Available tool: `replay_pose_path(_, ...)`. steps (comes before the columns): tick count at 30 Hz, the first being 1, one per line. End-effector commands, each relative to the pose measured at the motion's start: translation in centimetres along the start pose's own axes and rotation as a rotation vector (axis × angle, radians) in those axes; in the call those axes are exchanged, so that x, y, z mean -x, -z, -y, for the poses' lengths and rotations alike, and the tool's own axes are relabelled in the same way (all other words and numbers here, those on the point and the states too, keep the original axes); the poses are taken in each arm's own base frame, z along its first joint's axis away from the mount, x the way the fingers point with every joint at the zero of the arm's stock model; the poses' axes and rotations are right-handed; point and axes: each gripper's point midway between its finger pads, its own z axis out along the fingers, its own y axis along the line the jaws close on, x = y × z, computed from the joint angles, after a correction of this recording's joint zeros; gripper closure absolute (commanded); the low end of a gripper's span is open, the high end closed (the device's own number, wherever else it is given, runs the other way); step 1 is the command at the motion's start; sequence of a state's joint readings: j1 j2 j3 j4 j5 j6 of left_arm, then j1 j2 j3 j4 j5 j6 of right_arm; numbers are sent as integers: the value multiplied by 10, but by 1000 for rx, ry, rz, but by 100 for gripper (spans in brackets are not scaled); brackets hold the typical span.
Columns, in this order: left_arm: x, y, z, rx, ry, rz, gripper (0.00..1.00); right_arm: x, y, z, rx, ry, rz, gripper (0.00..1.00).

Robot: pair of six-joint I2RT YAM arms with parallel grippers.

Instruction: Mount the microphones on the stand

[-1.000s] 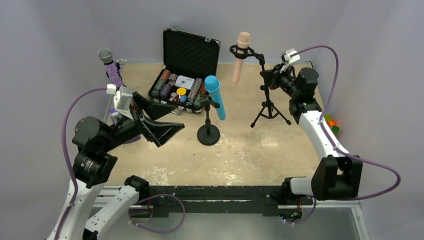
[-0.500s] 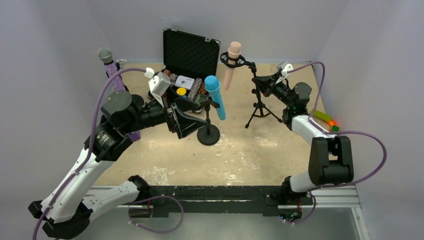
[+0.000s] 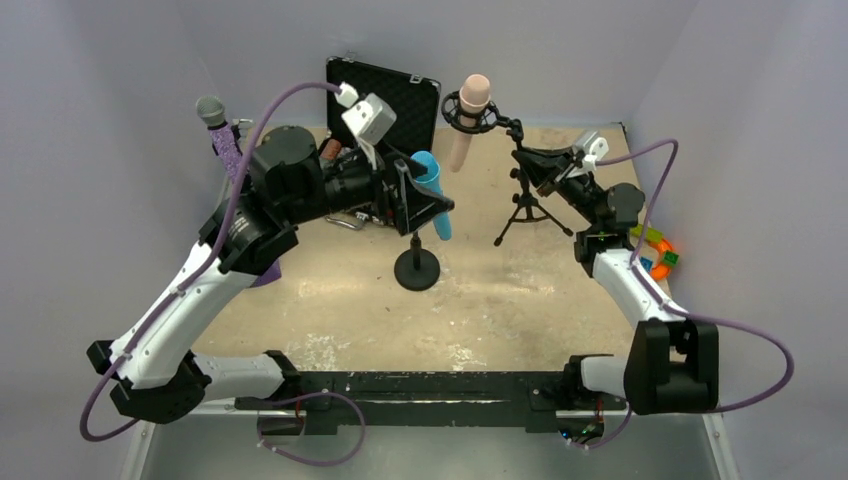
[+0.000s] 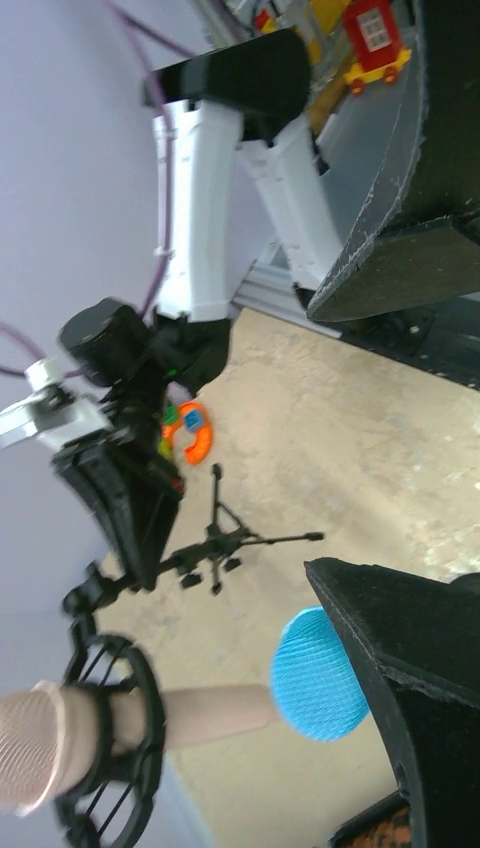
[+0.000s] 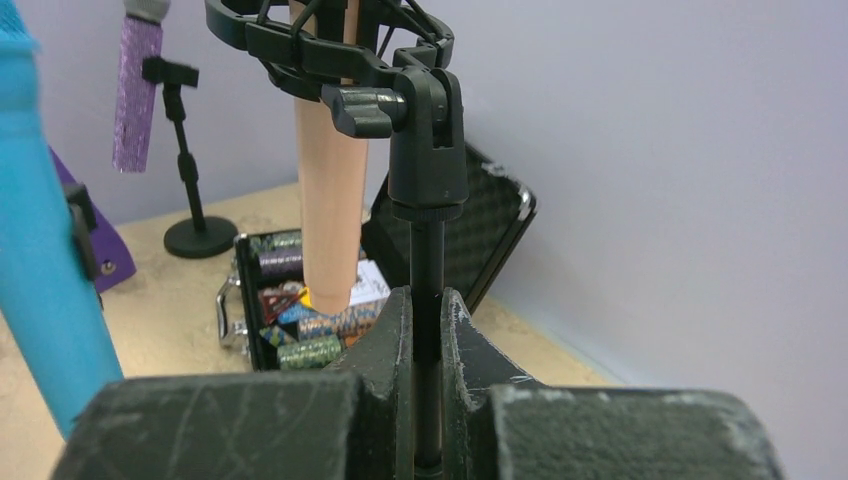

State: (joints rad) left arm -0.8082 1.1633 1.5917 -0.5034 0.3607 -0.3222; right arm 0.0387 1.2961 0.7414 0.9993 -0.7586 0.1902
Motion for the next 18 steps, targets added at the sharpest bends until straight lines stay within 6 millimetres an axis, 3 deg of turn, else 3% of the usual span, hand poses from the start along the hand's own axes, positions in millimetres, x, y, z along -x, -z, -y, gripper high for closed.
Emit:
replay_pose_path(1,59,-5,-1,57,-59,112,9,80,1,1,-70,97,153,100)
replay_pose_path(6,75,-33,-9,69,-40,123,9,118,-1,-15,-16,10,183,100)
replay_pose_path(18,75,-82,-17,10,24,143,10,153,-14,-34,97,-156,141,100)
